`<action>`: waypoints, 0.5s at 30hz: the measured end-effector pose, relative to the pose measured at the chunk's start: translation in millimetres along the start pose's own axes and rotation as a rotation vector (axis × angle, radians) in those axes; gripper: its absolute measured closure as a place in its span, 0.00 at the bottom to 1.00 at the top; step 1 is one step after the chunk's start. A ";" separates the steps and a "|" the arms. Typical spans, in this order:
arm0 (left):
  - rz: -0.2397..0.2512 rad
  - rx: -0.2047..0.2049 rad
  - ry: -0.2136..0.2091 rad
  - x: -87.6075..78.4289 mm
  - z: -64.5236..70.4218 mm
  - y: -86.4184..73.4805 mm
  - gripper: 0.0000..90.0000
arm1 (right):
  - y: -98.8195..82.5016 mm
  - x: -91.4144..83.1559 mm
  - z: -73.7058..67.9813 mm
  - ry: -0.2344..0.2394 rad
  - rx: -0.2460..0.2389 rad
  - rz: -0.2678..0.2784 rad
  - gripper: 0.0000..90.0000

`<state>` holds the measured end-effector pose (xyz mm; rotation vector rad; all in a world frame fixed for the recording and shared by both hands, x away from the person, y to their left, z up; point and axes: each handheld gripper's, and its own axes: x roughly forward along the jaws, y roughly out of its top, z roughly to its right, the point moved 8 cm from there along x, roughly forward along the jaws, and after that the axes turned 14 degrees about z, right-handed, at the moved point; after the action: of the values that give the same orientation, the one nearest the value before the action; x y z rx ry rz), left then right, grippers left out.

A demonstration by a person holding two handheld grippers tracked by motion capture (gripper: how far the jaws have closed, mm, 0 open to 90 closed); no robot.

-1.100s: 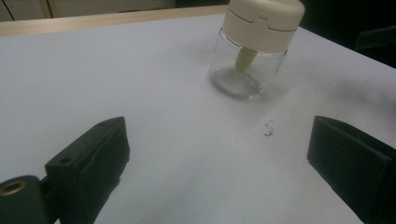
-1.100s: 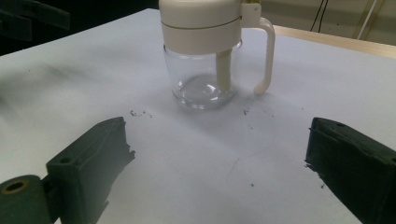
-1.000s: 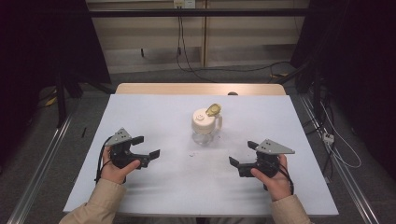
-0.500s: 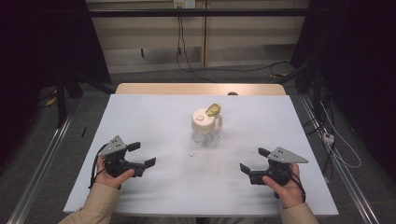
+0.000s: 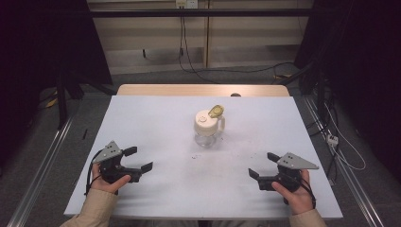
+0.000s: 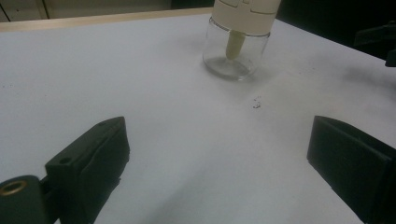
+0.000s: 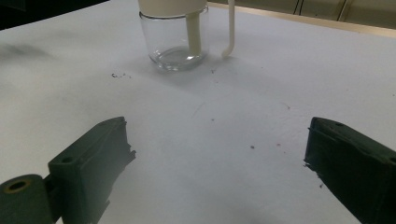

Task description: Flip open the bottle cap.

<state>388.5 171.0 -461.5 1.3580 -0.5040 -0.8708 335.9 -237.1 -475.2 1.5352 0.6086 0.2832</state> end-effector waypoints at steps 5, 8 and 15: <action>-0.008 0.013 -0.013 -4.6 1.0 -2.8 0.06 | -0.7 -3.0 4.6 -0.022 0.006 0.006 0.06; -0.002 0.010 -0.004 -6.8 -0.7 -3.1 0.06 | -1.2 -3.8 3.7 -0.015 0.005 0.004 0.06; -0.003 0.008 0.009 -11.7 -4.8 -5.2 0.06 | -4.8 -3.3 4.6 -0.014 -0.002 -0.009 0.06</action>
<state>383.8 183.3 -465.4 1.3697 -0.4992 -0.8662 334.7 -242.9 -479.6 1.5305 0.6037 0.2655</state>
